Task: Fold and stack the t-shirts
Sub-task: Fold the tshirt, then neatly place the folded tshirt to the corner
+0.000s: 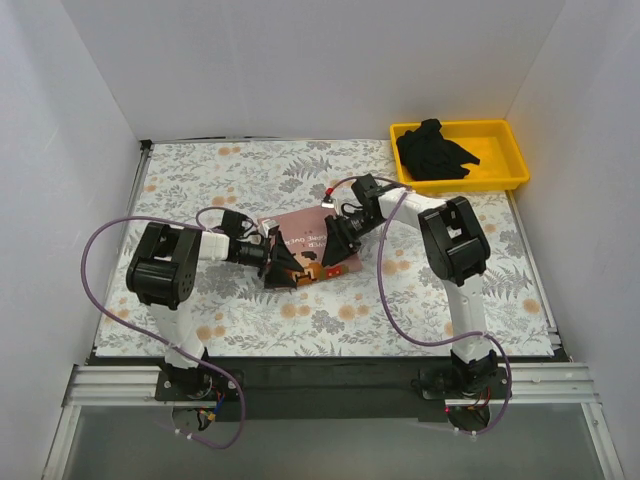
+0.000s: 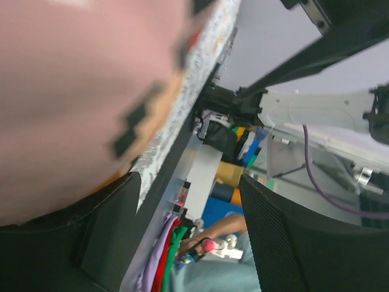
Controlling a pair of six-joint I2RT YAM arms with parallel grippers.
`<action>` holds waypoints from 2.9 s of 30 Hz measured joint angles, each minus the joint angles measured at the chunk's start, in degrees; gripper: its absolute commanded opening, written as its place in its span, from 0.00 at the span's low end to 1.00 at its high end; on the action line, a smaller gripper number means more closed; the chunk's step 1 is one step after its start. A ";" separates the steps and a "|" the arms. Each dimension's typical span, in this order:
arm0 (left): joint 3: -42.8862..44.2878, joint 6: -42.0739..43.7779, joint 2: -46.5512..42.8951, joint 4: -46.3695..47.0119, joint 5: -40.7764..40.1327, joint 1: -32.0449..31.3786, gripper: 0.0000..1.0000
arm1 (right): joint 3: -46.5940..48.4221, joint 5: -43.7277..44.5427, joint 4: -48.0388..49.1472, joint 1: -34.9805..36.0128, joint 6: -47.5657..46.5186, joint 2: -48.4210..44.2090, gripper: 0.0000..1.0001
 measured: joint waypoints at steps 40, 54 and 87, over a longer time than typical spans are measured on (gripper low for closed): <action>14.34 19.39 -36.00 -20.06 -36.20 14.16 0.84 | 11.76 54.42 5.42 15.17 0.83 2.03 0.92; 19.74 24.24 -35.60 -21.24 -37.62 14.16 0.85 | -22.01 53.35 4.76 -7.96 -13.27 -21.49 0.98; 23.02 26.80 -31.61 -21.97 -35.78 14.16 0.86 | -1.92 57.24 -10.51 -40.41 -40.94 -7.06 0.98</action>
